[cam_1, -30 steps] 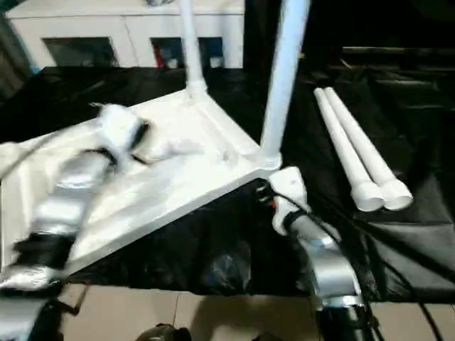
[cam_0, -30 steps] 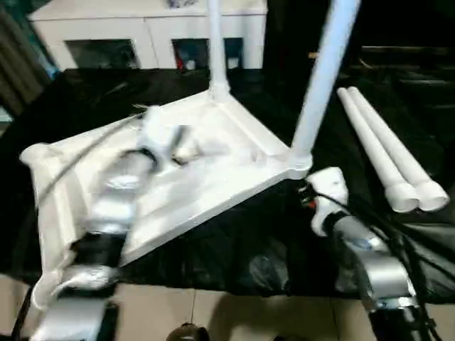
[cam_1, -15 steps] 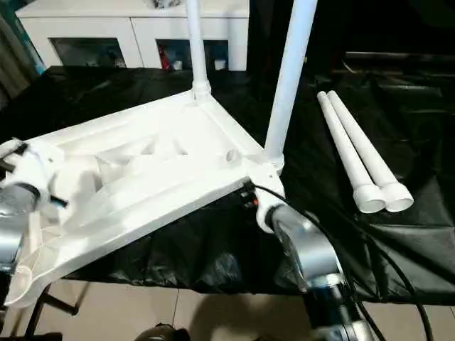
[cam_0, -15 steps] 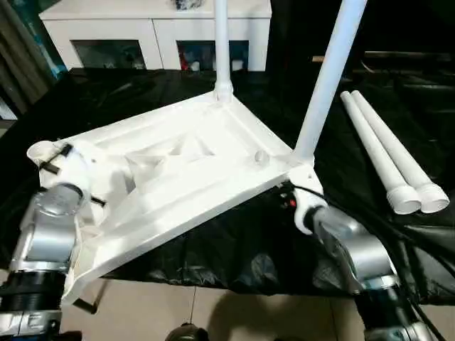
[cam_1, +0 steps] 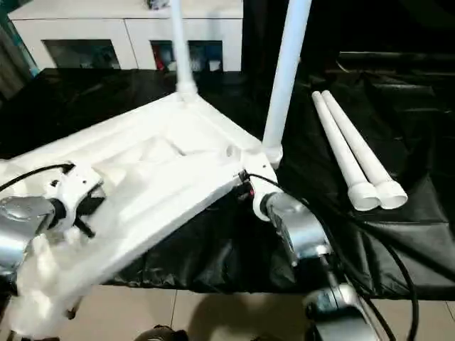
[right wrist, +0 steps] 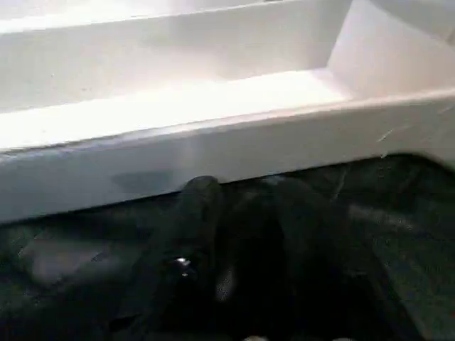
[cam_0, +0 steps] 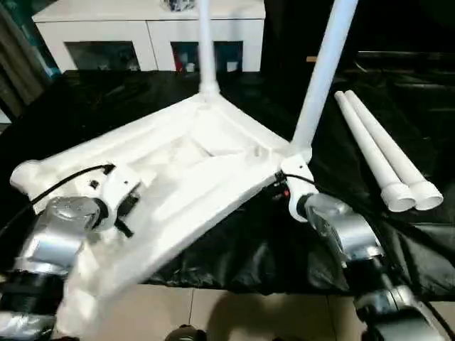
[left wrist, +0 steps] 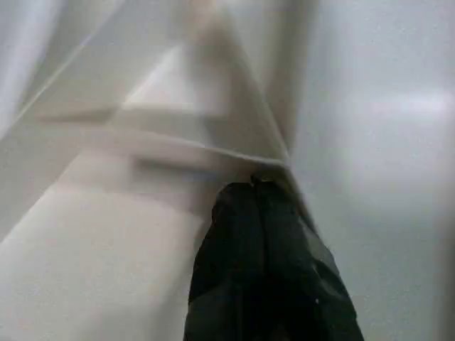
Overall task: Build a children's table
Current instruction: Rotate table base
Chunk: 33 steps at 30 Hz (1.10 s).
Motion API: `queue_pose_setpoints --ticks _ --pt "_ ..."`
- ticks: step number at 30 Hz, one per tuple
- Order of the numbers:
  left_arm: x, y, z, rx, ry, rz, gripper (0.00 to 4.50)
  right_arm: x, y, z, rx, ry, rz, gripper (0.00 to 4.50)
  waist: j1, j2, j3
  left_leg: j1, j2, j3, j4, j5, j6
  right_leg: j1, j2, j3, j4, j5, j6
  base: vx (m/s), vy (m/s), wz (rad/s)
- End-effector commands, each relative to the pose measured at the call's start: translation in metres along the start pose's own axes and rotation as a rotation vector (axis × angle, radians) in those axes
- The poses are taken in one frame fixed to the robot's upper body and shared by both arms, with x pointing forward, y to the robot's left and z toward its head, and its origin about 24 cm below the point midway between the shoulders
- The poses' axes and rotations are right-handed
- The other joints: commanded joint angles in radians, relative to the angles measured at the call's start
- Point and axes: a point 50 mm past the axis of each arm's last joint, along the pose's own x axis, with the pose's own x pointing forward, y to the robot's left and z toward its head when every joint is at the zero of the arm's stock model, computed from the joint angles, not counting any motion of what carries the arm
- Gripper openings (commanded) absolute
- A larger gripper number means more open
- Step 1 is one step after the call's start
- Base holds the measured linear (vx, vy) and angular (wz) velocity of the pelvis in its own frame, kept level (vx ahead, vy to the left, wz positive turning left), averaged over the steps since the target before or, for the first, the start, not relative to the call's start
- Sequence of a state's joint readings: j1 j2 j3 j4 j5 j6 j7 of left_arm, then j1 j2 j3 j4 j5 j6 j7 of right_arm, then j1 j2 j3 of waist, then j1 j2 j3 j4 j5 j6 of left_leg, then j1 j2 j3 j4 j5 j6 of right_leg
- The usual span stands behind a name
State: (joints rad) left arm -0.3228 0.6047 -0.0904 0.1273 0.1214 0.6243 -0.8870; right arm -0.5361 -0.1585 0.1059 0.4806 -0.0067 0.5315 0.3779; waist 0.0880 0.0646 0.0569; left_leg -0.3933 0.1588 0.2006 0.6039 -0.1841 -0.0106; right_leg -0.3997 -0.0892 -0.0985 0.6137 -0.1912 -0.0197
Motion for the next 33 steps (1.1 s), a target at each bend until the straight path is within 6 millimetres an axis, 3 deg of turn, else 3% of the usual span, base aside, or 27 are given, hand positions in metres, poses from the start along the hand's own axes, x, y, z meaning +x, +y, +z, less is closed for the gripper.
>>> queue_pose_setpoints --ticks 1,2,6,7,11,13,14,15,16,17,19,20,22,24,26,33 --pt "0.005 -0.018 0.008 0.042 -0.035 -0.167 0.00 0.005 0.000 -0.004 0.017 0.016 0.002 1.15 -0.001 0.019 -0.066 0.033 0.074 -0.047 -0.084 -0.295 -0.054 0.039 -0.081 0.064 -0.064 -0.128 -0.233 0.000 0.000 0.00" --pt "0.007 -0.024 0.010 0.063 -0.045 -0.220 0.00 0.006 -0.001 -0.004 0.021 0.015 0.002 1.15 0.001 0.019 -0.064 0.039 0.076 -0.048 -0.087 -0.335 -0.067 0.038 -0.083 0.066 -0.070 -0.180 -0.224 0.000 0.000 0.00" --pt "0.014 -0.034 0.016 0.090 -0.069 -0.311 0.00 0.009 -0.003 -0.003 0.027 0.012 0.001 0.77 -0.004 0.020 -0.063 0.045 0.076 -0.051 -0.090 -0.383 -0.087 0.040 -0.085 0.067 -0.075 -0.236 -0.212 0.000 0.000 0.00" --pt "0.019 -0.042 0.026 0.097 -0.100 -0.356 0.00 0.011 -0.002 -0.001 0.025 0.006 0.005 0.70 -0.005 0.027 -0.062 0.044 0.075 -0.052 -0.090 -0.381 -0.088 0.041 -0.085 0.068 -0.074 -0.231 -0.212 0.000 0.000 0.00" --pt "0.031 -0.063 0.050 0.116 -0.180 -0.451 0.00 0.014 0.001 0.005 0.023 -0.022 0.029 0.40 -0.006 0.024 -0.066 0.041 0.074 -0.048 -0.086 -0.337 -0.074 0.048 -0.084 0.069 -0.071 -0.179 -0.226 0.000 0.000 0.00" --pt "0.040 -0.069 0.060 0.137 -0.201 -0.463 0.00 0.016 0.006 0.008 0.023 -0.037 0.046 0.20 -0.006 0.021 -0.070 0.034 0.072 -0.046 -0.081 -0.276 -0.048 0.053 -0.083 0.068 -0.067 -0.134 -0.233 0.000 0.000 0.00" --pt "0.045 -0.071 0.065 0.142 -0.212 -0.464 0.00 0.016 0.008 0.010 0.021 -0.044 0.052 0.08 -0.005 0.036 -0.071 0.034 0.071 -0.047 -0.079 -0.269 -0.046 0.054 -0.084 0.067 -0.065 -0.127 -0.234 0.000 0.000 0.00" --pt "0.050 -0.072 0.070 0.151 -0.222 -0.450 0.00 0.017 0.010 0.011 0.019 -0.054 0.057 0.08 -0.008 0.025 -0.071 0.033 0.070 -0.044 -0.078 -0.259 -0.036 0.054 -0.080 0.065 -0.070 -0.116 -0.230 0.000 0.000 0.00" --pt "0.055 -0.072 0.074 0.157 -0.227 -0.435 0.00 0.018 0.011 0.013 0.018 -0.062 0.058 0.08 -0.008 0.023 -0.074 0.031 0.069 -0.046 -0.076 -0.246 -0.033 0.058 -0.082 0.065 -0.066 -0.103 -0.230 0.000 0.000 0.00" --pt "0.060 -0.070 0.077 0.164 -0.230 -0.413 0.00 0.019 0.011 0.015 0.016 -0.071 0.057 0.08 -0.010 0.030 -0.075 0.028 0.067 -0.046 -0.073 -0.226 -0.021 0.060 -0.084 0.064 -0.065 -0.090 -0.232 0.000 0.000 0.00" --pt "0.068 -0.065 0.082 0.170 -0.229 -0.363 0.00 0.019 0.010 0.018 0.010 -0.089 0.047 0.08 -0.018 0.025 -0.078 0.022 0.067 -0.047 -0.069 -0.199 0.004 0.065 -0.085 0.061 -0.065 -0.078 -0.236 0.000 0.000 0.00" --pt "0.073 -0.062 0.084 0.167 -0.227 -0.329 0.00 0.018 0.008 0.021 0.008 -0.099 0.038 0.08 -0.022 0.028 -0.077 0.023 0.064 -0.045 -0.068 -0.193 0.017 0.062 -0.082 0.059 -0.070 -0.091 -0.233 0.000 0.000 0.00" --pt "0.077 -0.057 0.086 0.169 -0.222 -0.283 0.00 0.016 0.006 0.023 0.004 -0.109 0.029 0.08 -0.024 0.032 -0.076 0.023 0.065 -0.046 -0.067 -0.202 0.025 0.062 -0.082 0.058 -0.074 -0.126 -0.224 0.000 0.000 0.00" --pt "0.080 -0.053 0.087 0.176 -0.212 -0.250 0.00 0.015 0.003 0.025 0.000 -0.117 0.024 0.08 -0.025 0.030 -0.078 0.024 0.068 -0.048 -0.068 -0.206 0.025 0.064 -0.083 0.058 -0.073 -0.139 -0.217 0.000 0.000 0.00" --pt "0.087 -0.037 0.085 0.194 -0.176 -0.154 0.00 0.005 -0.003 0.035 -0.007 -0.161 0.018 0.08 -0.027 0.038 -0.078 0.025 0.065 -0.047 -0.066 -0.202 0.031 0.060 -0.078 0.056 -0.076 -0.137 -0.212 0.000 0.000 0.00" --pt "0.091 -0.008 0.087 0.199 -0.184 0.111 0.00 -0.015 -0.013 0.045 -0.024 -0.221 0.006 0.08 -0.022 0.032 -0.084 0.024 0.067 -0.050 -0.062 -0.164 0.060 0.066 -0.081 0.056 -0.070 -0.063 -0.208 0.000 0.000 0.00"
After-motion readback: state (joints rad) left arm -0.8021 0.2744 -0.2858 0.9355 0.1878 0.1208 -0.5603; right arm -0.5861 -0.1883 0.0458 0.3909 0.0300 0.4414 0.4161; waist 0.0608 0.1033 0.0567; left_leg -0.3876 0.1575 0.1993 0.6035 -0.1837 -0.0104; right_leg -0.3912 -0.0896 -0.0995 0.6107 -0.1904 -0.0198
